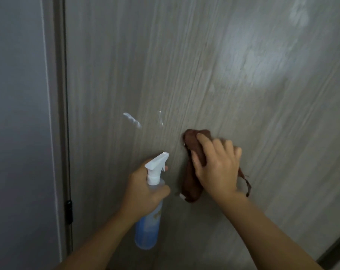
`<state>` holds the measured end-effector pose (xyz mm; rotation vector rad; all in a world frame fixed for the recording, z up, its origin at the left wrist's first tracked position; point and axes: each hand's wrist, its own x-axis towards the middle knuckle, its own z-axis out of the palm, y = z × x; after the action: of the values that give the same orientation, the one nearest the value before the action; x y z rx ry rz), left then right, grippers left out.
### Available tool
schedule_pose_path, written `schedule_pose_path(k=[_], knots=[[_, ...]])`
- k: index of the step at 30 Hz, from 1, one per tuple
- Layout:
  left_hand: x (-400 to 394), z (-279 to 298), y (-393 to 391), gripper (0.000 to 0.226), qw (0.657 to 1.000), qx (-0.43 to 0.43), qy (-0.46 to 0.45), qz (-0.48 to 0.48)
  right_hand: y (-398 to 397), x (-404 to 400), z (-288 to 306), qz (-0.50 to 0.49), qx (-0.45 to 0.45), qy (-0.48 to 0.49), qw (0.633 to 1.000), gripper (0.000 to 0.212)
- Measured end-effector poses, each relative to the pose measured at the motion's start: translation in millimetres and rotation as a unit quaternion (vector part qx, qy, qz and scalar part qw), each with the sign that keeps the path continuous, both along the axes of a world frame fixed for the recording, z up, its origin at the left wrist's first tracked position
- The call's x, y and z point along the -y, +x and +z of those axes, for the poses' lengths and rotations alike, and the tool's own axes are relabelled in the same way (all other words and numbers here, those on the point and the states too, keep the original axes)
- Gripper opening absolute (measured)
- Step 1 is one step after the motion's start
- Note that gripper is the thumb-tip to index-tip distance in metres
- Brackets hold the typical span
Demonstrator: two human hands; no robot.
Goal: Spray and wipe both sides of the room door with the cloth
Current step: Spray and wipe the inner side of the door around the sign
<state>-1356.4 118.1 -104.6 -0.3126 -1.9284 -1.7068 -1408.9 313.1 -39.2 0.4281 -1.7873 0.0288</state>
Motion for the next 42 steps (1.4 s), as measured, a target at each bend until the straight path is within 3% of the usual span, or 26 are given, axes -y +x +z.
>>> schedule_pose_path(k=[3,7,11,18,23,32,42], knots=[[-7,5,-1,0.050,1.000,-0.016,-0.010,0.013,4,2,-31,0.020,0.029,0.054,0.998,0.033],[-15,19,7,0.051,0.999,-0.034,-0.010,0.025,16,0,-37,0.038,0.076,0.058,0.995,0.033],[-26,34,18,0.046,0.998,-0.049,-0.048,0.016,43,-26,-30,0.073,0.103,-0.038,0.991,0.039],[-104,24,35,0.037,0.989,-0.040,-0.108,-0.090,79,-143,-47,0.051,0.034,-0.226,0.972,0.043],[-162,13,36,0.027,0.986,-0.018,-0.123,-0.115,97,-197,-49,0.032,0.066,-0.317,0.945,0.049],[-186,18,16,0.029,0.985,-0.027,-0.150,-0.077,91,-217,-48,0.006,0.104,-0.313,0.944,0.053],[-186,19,19,0.028,0.990,-0.030,-0.111,-0.085,52,-209,-60,-0.002,0.040,-0.311,0.950,0.048]])
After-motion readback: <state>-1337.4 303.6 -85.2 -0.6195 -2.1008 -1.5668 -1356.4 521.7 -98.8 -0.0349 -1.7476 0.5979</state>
